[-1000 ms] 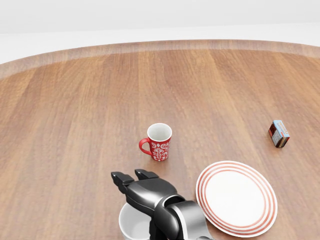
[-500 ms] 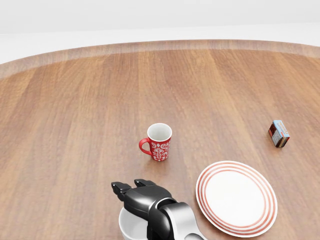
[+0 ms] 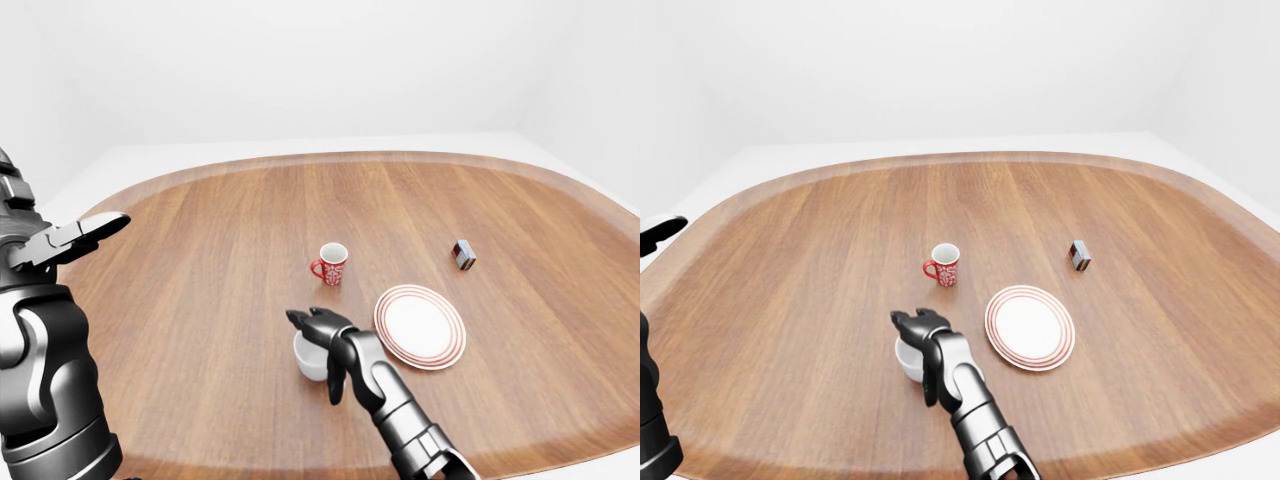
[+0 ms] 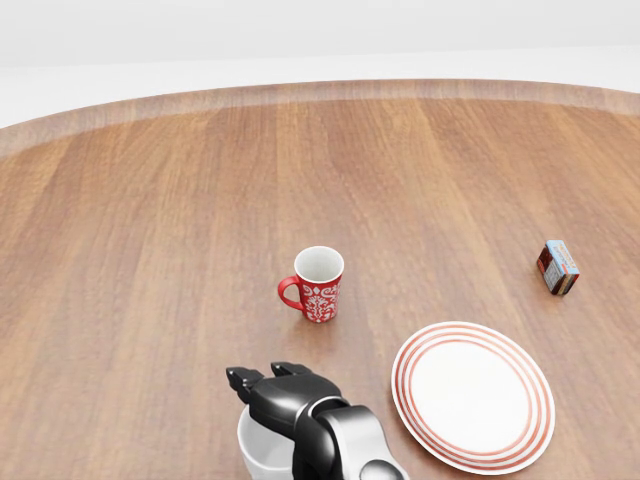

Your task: Put the white mug on the plate.

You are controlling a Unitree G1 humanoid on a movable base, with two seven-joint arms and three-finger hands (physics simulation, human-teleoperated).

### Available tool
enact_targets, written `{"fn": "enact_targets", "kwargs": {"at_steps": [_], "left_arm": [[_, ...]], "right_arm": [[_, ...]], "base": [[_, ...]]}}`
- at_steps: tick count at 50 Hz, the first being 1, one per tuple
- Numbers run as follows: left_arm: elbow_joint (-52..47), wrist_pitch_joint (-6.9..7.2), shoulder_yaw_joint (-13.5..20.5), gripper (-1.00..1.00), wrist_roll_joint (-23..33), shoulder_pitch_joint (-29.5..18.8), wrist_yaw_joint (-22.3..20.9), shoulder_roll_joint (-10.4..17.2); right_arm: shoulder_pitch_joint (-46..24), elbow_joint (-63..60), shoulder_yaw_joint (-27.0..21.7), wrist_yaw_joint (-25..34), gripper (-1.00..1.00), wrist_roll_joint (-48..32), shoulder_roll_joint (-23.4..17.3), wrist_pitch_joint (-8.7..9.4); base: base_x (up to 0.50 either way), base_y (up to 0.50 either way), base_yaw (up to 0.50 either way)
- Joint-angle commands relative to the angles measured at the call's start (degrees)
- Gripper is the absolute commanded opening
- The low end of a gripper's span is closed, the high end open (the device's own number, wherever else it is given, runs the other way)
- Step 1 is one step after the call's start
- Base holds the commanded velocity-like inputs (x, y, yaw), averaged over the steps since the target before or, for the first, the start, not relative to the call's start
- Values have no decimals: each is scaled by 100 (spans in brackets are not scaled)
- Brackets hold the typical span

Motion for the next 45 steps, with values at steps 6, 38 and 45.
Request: {"fn": "enact_targets", "kwargs": {"at_steps": [6,38,45], "left_arm": [[3,0,-1,100,4,0,0,-5],[-2,0,-1,100,-6,-10,3,7],[9,0,-9,100,9,1,-8,-6]], "right_arm": [[40,774,-31,-250,100,234,5,1],[-114,1184,-82,-511,-100,280,2,1],[-399,501,-288,-589,-100,102,-187,1]], "base": [[0,0,0],[0,0,0],[0,0,0]]}}
